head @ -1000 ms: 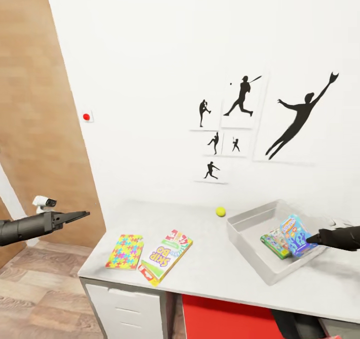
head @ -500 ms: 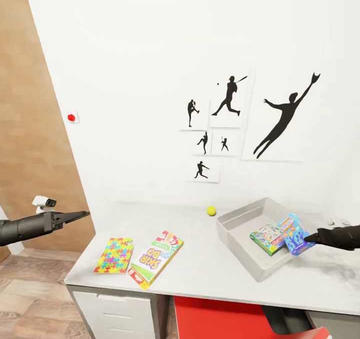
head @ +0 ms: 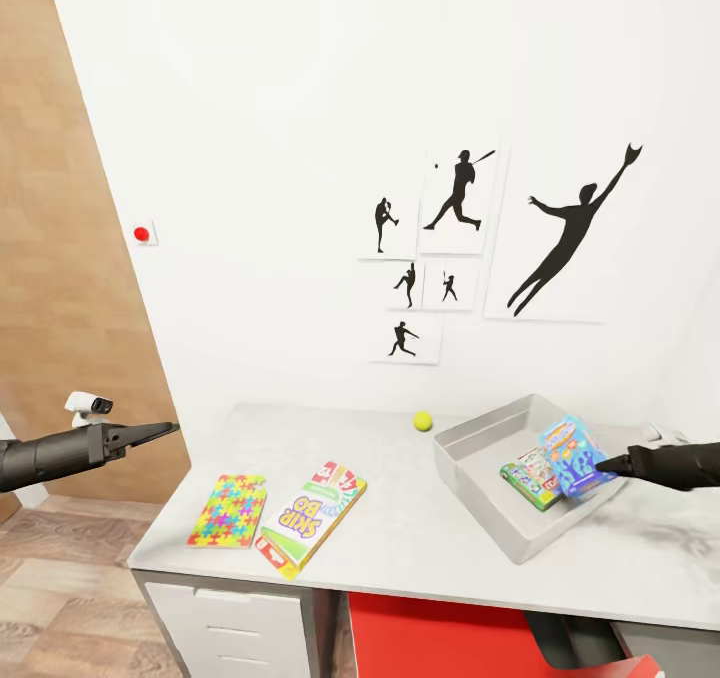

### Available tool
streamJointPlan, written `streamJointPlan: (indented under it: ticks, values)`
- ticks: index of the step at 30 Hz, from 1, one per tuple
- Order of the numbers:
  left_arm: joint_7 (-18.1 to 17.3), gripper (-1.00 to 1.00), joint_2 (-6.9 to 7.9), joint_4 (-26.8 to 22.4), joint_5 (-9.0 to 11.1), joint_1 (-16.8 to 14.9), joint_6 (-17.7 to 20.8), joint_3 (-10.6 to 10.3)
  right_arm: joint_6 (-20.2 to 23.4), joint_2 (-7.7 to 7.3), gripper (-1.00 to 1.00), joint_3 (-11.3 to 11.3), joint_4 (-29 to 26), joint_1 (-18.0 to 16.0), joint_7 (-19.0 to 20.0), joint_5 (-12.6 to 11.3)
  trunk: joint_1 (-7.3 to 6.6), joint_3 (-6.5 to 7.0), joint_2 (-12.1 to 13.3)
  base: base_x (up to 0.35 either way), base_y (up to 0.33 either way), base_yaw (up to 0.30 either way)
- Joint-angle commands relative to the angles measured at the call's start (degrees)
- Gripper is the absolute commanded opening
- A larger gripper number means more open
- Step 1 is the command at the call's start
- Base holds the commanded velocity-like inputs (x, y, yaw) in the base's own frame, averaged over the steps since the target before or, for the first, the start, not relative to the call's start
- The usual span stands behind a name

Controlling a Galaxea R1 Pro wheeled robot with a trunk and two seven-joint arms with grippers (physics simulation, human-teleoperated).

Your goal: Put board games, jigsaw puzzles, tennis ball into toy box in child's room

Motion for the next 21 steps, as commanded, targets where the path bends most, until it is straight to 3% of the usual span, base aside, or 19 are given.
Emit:
streamJointPlan:
  ticks: [1, 8, 12, 14, 21]
  values:
    - [-0.24, 1.0, 0.01, 0.01, -0.05, -0.02, 0.61, -0.01, 0.06, -0.05, -1.0, -0.39, 0.0, -0.07, 0.53, 0.22, 0.03, -0.04, -0.06, 0.0, 0.0, 0.0]
    - [-0.24, 1.0, 0.08, 0.01, -0.05, -0.02, 0.61, 0.06, 0.06, -0.37, -1.0, -5.61, -0.01, -0.09, 1.54, -0.08, 0.03, -0.04, -0.06, 0.0, 0.0, 0.0]
    - [-0.24, 1.0, 0.05, 0.01, -0.05, -0.03, 0.61, 0.06, 0.06, -0.74, -1.0, -10.44, -0.1, -0.09, 8.05, 0.09, 0.03, -0.04, -0.06, 0.0, 0.0, -0.004]
    - [-0.24, 1.0, 0.03, 0.01, -0.05, -0.02, 0.61, 0.03, 0.06, -0.82, -1.0, -11.35, -0.15, -0.09, 11.25, 0.44, 0.03, -0.04, -0.06, 0.0, 0.0, -0.078]
    - [-0.24, 1.0, 0.01, 0.01, -0.05, -0.02, 0.61, -0.01, 0.06, -0.54, -1.0, -11.92, -0.13, -0.05, 13.49, 0.74, 0.03, -0.04, -0.06, 0.0, 0.0, -0.217]
